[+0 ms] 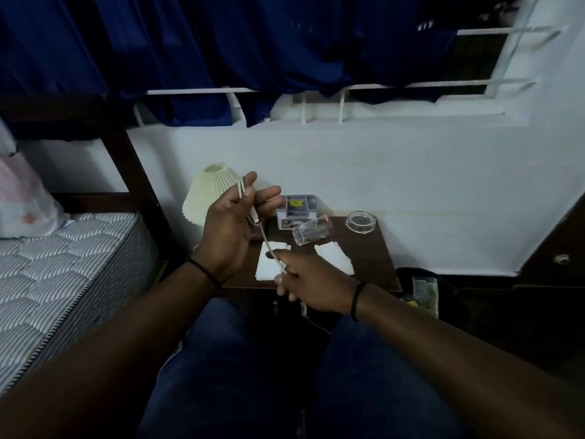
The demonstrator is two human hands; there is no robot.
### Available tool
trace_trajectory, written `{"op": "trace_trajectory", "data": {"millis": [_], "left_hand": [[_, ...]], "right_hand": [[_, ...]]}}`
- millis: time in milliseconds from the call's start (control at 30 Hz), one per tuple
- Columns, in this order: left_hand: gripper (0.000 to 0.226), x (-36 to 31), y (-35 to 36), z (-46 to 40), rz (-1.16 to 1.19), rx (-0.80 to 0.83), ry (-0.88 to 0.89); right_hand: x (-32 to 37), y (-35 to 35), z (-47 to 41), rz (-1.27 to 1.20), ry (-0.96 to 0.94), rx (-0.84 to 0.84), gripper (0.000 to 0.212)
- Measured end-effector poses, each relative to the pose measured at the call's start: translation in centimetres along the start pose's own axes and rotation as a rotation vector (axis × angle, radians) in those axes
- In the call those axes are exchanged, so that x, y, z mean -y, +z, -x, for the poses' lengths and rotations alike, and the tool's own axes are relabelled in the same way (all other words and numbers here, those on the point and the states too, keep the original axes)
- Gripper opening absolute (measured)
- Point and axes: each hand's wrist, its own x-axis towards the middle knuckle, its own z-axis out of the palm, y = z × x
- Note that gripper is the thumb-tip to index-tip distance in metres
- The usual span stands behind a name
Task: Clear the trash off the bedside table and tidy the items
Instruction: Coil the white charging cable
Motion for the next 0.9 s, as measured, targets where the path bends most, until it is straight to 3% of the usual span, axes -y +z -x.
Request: {"op": "trace_trajectory", "data": {"millis": [133, 300, 467, 600, 733, 800, 900], "left_hand": [[0.04, 1.4, -0.4, 0.5, -0.472, 0.044, 0.213], [0.029, 1.8, -1.5, 0.3, -0.916, 0.177, 0.222], [0.019, 1.9, -1.6, 0.6, -1.09, 0.342, 0.151], [0.04, 1.0, -1.5, 0.3, -0.773, 0.396, -0.208], [0.037, 0.3, -1.2, 0.0, -0.338, 0.527, -0.561], [0.034, 0.0, -1.2, -0.2, -0.093, 0.525, -0.624], [0.033, -0.6, -0.9, -0.2, 0.097, 0.494, -0.561]], "right_hand": [[1.4, 0.1, 0.8, -0.012, -0.031, 0.063, 0.022], [2.5, -2.9, 0.9, -0.092, -0.054, -0.228, 0.008], [2.0, -5.3, 0.9, 0.049, -0.109, -0.431, 0.003], [1.9, -6.7, 0.9, -0.005, -0.207, -0.536, 0.008], [0.4, -7.8, 0.5, 0.031, -0.235, -0.662, 0.007], [-0.7, -7.5, 0.1, 0.057, -0.204, -0.68, 0.01], [-1.8, -6.5, -0.2, 0.019, -0.147, -0.602, 0.019]]}}
